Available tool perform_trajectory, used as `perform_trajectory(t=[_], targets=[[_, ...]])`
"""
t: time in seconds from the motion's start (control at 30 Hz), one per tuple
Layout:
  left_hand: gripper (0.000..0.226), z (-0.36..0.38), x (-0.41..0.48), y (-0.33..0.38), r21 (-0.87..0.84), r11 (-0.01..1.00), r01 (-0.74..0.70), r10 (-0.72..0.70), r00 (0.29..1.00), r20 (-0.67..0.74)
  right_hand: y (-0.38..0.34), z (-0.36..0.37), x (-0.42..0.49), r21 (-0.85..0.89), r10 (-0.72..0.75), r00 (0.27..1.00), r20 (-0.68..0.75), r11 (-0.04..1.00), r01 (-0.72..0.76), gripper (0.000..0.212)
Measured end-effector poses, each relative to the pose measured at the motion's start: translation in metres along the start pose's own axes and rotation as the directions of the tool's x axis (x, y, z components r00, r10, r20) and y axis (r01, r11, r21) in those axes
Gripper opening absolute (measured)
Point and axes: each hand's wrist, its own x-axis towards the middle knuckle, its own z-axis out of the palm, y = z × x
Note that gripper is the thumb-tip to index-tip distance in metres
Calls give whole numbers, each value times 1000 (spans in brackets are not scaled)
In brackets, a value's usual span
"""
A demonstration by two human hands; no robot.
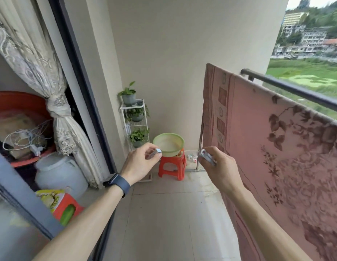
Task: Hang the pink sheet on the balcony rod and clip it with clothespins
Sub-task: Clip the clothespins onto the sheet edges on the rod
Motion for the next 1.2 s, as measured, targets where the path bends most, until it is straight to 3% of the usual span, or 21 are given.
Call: perform_trajectory(t=[0.33,0.53,0.77,0.93,1.2], targets=[[19,40,227,-75,-1,1000,-28,28,997,67,62,92,195,-3,36,999,27,999,-36,9],[16,64,384,-101,-38,998,-56,60,993,105,89,122,314,-46,103,993,-57,993,-106,7],[10,132,519,-123,-91,992,-90,111,959,261,143,151,412,-26,190,971,-142,980,-196,6],[20,189,624,-139,-144,988,-62,106,941,322,204,174,487,-70,201,971,-130,975,-211,6],[7,270,769,-146,-245,968,48,55,916,397,271,190,615,-35,261,960,-106,963,-266,1]])
